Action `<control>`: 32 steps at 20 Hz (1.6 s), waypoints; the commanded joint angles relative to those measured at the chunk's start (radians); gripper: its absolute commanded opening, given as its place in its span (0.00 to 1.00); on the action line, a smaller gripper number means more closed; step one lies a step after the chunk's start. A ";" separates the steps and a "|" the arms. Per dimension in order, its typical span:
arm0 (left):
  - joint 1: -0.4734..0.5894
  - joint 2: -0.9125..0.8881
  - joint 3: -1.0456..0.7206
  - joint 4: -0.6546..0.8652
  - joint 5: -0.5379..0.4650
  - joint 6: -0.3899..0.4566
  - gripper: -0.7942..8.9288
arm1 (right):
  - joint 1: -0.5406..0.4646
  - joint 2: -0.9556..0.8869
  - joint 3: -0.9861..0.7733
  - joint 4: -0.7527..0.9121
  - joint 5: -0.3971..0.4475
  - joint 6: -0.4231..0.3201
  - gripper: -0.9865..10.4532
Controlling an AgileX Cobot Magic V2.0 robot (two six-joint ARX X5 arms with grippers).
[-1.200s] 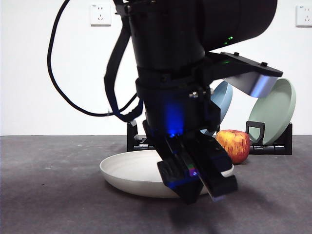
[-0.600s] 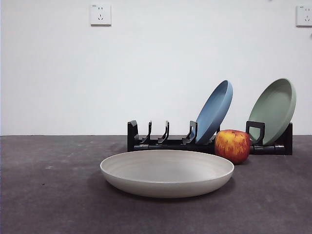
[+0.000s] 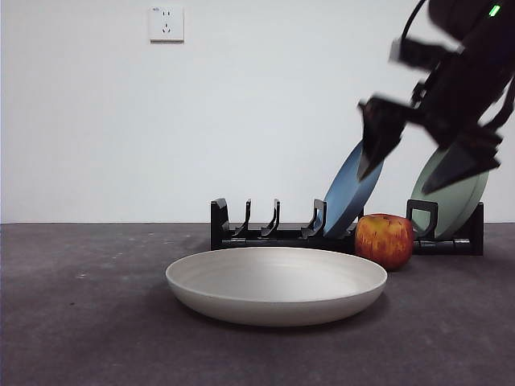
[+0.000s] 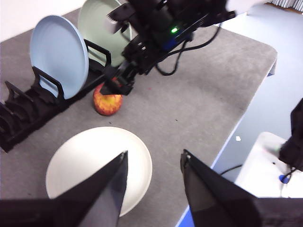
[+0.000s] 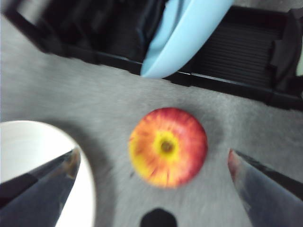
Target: Take the yellow plate from the plate rack,put the plate on the table,take the apple from the table,put the apple in the plate
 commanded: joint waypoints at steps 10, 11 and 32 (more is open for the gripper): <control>-0.002 0.002 -0.004 -0.001 0.016 -0.022 0.28 | 0.015 0.214 0.001 0.187 0.032 -0.024 0.75; -0.002 0.002 -0.004 -0.001 0.016 -0.022 0.28 | 0.016 0.221 0.001 0.195 0.032 -0.021 0.75; -0.002 0.002 -0.004 -0.011 0.014 -0.022 0.28 | 0.026 0.195 0.001 0.183 0.025 0.024 0.07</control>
